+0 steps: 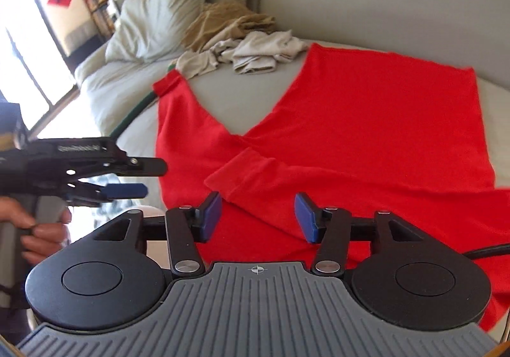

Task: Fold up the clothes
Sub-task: 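Carry the sleeve across the shirt body and lay it down, opening the right gripper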

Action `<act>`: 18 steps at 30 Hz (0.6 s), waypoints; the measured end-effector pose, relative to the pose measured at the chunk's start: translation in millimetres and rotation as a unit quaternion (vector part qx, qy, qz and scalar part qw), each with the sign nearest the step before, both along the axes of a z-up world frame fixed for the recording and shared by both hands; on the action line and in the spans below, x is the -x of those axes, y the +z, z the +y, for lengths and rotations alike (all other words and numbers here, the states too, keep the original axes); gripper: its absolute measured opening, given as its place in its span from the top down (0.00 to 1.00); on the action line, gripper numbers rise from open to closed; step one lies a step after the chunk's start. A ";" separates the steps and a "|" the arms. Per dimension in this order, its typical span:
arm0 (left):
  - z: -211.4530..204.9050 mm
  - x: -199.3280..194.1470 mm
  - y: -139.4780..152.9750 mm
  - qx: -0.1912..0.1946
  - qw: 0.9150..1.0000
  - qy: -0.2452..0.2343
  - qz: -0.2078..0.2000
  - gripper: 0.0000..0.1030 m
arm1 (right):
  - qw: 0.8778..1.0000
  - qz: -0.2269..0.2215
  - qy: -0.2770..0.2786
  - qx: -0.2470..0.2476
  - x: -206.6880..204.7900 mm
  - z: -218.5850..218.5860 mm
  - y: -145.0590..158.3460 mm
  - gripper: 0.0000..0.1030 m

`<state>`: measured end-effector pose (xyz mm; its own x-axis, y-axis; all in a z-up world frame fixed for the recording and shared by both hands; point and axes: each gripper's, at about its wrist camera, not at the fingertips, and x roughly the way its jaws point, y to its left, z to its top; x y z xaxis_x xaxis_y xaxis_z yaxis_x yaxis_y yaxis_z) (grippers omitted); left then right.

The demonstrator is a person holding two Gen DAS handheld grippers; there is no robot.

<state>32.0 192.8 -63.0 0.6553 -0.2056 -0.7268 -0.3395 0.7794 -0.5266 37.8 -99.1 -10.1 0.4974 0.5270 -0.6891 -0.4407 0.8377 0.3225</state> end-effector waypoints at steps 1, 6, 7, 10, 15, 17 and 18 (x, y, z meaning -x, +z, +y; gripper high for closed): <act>-1.3 -10.8 -1.5 -0.009 1.000 -0.009 0.004 0.46 | 0.999 0.016 -0.024 -0.016 1.1 -13.8 -0.9 0.32; -13.5 -54.0 -13.9 -0.071 0.993 -0.083 0.041 0.47 | 0.985 0.072 -0.146 -0.050 20.9 -72.0 -7.6 0.28; -15.9 -58.7 -16.8 -0.076 0.991 -0.096 0.049 0.47 | 0.982 0.076 -0.166 -0.050 24.3 -80.9 -7.4 0.28; -26.2 -67.7 -23.9 -0.103 0.986 -0.119 0.059 0.47 | 0.974 0.086 -0.204 -0.038 27.0 -100.8 -5.8 0.12; -38.0 -79.3 -24.5 -0.117 0.981 -0.142 0.054 0.48 | 0.968 0.087 -0.234 0.033 21.9 -109.0 -9.3 0.08; -43.8 -82.9 -23.1 -0.126 0.979 -0.156 0.047 0.54 | 0.968 0.099 -0.229 0.023 22.1 -112.4 -11.2 0.08; -46.9 -85.0 -23.9 -0.134 0.976 -0.163 0.046 0.61 | 0.969 0.100 -0.226 0.023 24.3 -114.2 -11.4 0.08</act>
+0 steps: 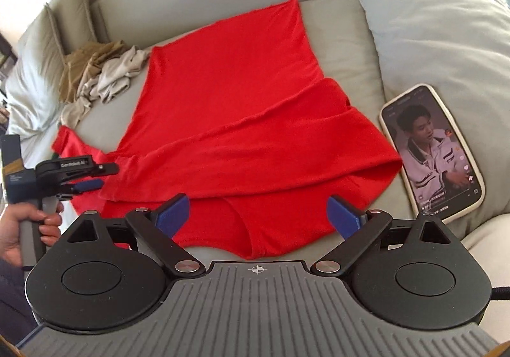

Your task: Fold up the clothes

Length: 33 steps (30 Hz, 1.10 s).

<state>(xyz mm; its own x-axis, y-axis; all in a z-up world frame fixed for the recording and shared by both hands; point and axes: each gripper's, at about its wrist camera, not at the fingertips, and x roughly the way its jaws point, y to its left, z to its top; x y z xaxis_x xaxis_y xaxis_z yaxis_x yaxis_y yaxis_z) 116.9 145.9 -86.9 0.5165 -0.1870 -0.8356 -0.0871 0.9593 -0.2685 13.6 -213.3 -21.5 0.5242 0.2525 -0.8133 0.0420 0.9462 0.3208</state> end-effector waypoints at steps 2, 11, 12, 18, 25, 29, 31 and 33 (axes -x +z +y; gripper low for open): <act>-6.1 -4.5 -3.3 -0.021 1.000 -0.015 0.000 0.65 | 1.000 0.000 0.007 0.009 5.4 -2.2 -0.2 0.08; -18.7 4.4 10.5 -0.095 0.992 -0.046 -0.069 0.98 | 1.000 0.003 -0.031 -0.001 23.0 -24.8 -24.1 0.08; -19.3 10.6 16.6 -0.101 0.990 -0.049 -0.091 0.98 | 0.999 -0.002 -0.033 0.005 21.7 -25.4 -25.4 0.08; -2.2 37.5 30.3 -0.085 0.985 -0.003 -0.153 0.98 | 0.999 -0.021 -0.040 0.018 15.7 -28.3 -29.2 0.09; 17.0 25.8 3.5 -0.070 0.993 0.038 -0.083 0.92 | 0.995 -0.037 -0.094 0.001 15.0 -58.4 -30.5 0.14; 12.5 38.3 18.8 -0.084 0.989 0.071 -0.093 0.57 | 0.989 -0.056 -0.136 -0.004 15.0 -84.9 -30.5 0.23; 4.7 49.9 27.9 -0.093 0.986 0.084 -0.111 0.60 | 0.984 -0.061 -0.164 -0.023 17.0 -102.7 -33.3 0.33; -9.9 59.8 30.4 -0.077 0.988 0.050 -0.127 0.73 | 0.977 -0.055 -0.192 -0.075 18.7 -122.4 -41.4 0.41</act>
<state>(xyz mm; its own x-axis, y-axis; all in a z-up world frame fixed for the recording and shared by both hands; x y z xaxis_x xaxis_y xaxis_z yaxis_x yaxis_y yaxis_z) 57.2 136.0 -56.4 0.7227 -0.0052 -0.6911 -0.1321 0.9805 -0.1455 -5.1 -335.7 -62.9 0.6863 0.1324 -0.7152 0.3417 0.8093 0.4777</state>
